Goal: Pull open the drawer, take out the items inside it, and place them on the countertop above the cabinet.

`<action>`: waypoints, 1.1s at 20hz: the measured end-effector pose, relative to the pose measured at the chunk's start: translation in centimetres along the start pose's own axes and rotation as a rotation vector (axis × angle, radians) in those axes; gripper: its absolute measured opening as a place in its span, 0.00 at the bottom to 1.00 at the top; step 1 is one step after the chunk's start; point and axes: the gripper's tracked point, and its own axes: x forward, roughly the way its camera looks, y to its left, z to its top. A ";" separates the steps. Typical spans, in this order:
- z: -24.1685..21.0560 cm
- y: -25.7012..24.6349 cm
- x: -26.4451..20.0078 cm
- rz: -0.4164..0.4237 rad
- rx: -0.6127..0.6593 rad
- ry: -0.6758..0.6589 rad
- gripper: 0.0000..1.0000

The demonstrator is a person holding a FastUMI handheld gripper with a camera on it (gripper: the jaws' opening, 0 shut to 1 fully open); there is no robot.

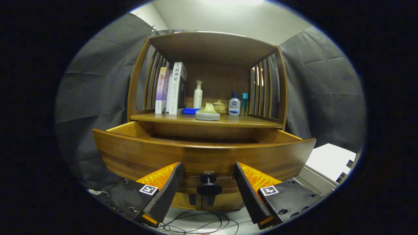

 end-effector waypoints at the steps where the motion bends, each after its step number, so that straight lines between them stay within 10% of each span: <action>1: -0.1 0.0 0.3 0.000 -0.001 0.003 0.98; 22: 1.1 0.6 6.6 0.061 0.067 0.029 0.97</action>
